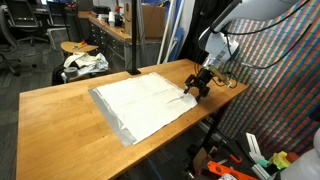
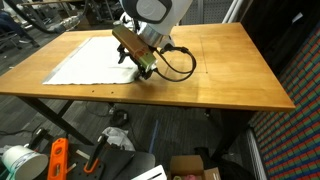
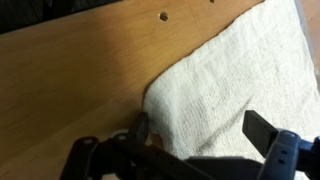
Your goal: Fold the cloth once
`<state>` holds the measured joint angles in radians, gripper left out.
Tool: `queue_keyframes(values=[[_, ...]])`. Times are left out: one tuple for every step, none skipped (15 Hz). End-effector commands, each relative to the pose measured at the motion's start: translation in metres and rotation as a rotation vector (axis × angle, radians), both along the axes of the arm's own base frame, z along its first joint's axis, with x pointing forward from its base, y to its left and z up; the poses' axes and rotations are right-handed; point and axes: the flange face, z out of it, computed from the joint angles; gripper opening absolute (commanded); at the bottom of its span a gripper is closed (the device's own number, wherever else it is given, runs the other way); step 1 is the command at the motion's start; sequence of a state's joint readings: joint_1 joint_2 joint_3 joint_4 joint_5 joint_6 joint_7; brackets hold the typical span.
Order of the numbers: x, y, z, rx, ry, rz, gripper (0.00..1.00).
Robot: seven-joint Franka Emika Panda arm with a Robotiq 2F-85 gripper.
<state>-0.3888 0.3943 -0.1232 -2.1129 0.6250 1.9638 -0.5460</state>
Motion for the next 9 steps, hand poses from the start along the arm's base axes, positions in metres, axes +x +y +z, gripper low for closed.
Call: queue_keyframes(values=[[-0.009, -0.0031, -0.0056, 0.074, -0.009, 0.016, 1.0], [-0.0107, -0.0038, -0.0062, 0.09, -0.005, 0.02, 1.0], [-0.0121, -0.0042, -0.0071, 0.107, -0.005, 0.024, 1.0], [-0.0132, -0.005, -0.0076, 0.128, 0.01, 0.025, 1.0], [-0.0146, -0.0057, -0.0086, 0.144, 0.021, 0.031, 1.0], [-0.0155, -0.0074, -0.0089, 0.17, 0.037, 0.03, 1.0], [-0.0162, -0.009, -0.0094, 0.198, 0.054, 0.024, 1.0], [-0.0169, -0.0109, -0.0098, 0.241, 0.057, -0.004, 1.0], [-0.017, -0.0122, -0.0114, 0.267, 0.052, -0.026, 1.0]])
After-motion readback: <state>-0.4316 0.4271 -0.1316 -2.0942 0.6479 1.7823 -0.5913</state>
